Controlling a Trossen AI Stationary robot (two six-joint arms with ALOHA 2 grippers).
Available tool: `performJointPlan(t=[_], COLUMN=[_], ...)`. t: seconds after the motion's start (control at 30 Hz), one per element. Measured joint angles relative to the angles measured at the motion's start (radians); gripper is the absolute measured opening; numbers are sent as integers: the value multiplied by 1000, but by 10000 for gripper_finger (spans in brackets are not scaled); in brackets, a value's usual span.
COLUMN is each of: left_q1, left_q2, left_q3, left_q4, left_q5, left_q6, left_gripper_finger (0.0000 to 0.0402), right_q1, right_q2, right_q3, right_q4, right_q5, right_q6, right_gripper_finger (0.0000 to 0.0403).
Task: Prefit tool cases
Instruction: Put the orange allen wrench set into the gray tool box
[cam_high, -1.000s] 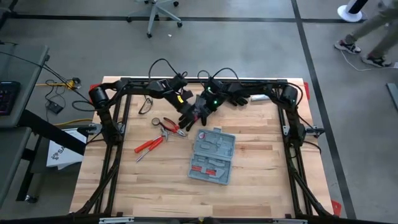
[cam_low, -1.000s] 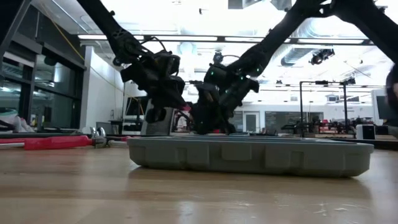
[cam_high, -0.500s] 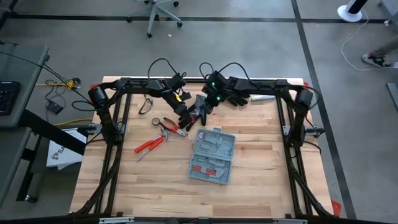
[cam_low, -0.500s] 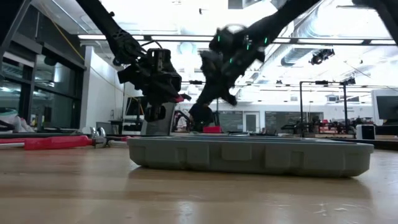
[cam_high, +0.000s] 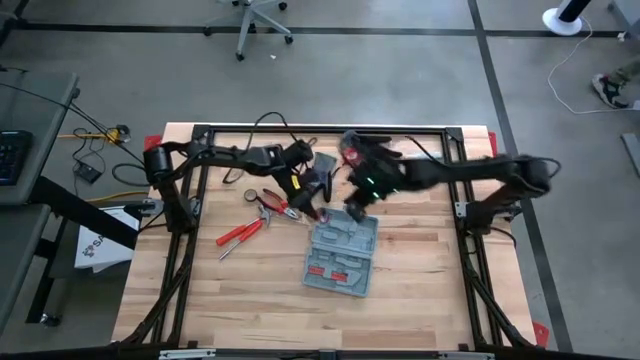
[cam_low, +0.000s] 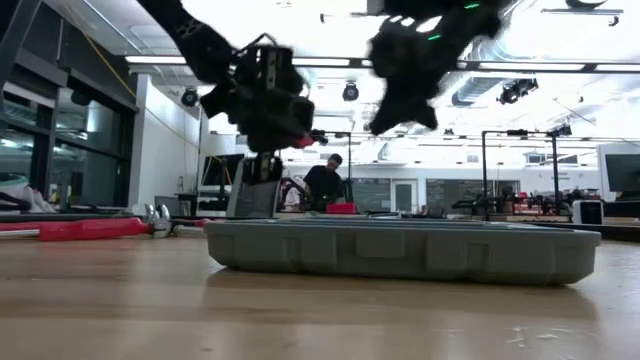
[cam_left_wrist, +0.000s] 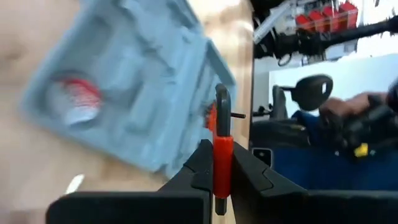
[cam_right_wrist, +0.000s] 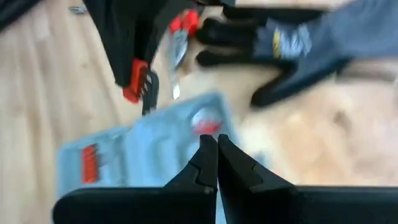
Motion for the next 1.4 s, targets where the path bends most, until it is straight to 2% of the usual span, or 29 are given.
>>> performJointPlan(t=[0.13, 0.3, 0.4, 0.53, 0.73, 0.87, 1.03, 1.17, 1.4], left_q1=[-69, -111, -113, -100, -55, -20, 13, 19, 10], left_q2=[0, 0, 0, 5, 34, 41, 44, 45, 45], left_q3=[69, 163, 196, 203, 203, 202, 202, 202, 202], left_q4=[4, 5, 1, -23, -182, -256, -289, -320, -362], left_q5=[-61, -149, -178, -187, -169, -233, -235, -208, -193], left_q6=[-13, 22, 47, 90, 248, 356, 421, 455, 496], left_gripper_finger=[14, 14, 14, 14, 14, 14, 14, 14, 14], right_q1=[107, 208, 244, 274, 274, 233, 172, 137, 29], right_q2=[-179, -359, -416, -426, -377, -302, -162, -51, 109], right_q3=[-213, -396, -478, -577, -678, -679, -677, -615, -435], right_q4=[52, 59, 57, 69, 213, 287, 427, 493, 502], right_q5=[80, 133, 143, 147, 149, 143, 81, 47, 12], right_q6=[207, 437, 544, 684, 823, 823, 826, 810, 645], right_gripper_finger=[0, 0, 0, 0, 0, 0, 0, 0, 0])
